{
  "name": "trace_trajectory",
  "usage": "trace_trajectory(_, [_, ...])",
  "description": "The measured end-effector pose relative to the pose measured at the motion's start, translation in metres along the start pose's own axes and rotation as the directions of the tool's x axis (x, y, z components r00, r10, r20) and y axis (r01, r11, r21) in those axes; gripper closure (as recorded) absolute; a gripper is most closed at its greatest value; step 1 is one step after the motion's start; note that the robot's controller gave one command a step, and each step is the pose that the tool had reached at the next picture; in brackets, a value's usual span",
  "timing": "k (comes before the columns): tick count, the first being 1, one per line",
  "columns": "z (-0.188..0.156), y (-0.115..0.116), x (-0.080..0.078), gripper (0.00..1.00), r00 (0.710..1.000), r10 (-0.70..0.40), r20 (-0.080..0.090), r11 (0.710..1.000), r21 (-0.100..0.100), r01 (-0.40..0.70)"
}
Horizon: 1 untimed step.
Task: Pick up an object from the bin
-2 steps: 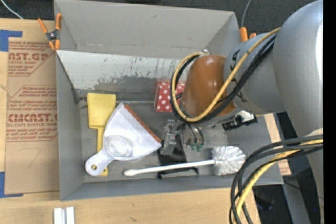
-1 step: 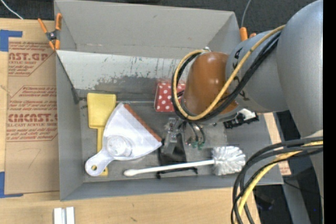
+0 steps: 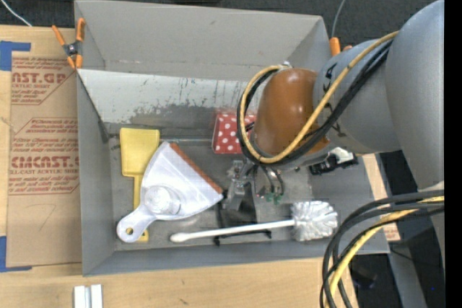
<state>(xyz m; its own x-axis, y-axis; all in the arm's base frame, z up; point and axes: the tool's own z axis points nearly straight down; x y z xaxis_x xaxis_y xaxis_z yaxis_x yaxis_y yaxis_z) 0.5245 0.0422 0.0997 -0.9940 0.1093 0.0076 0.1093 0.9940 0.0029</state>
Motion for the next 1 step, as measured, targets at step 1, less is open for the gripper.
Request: trace_trajectory(1, [-0.0086,0.0003,-0.0003,1.00,1.000,0.000,0.002,1.000,-0.001,0.000])
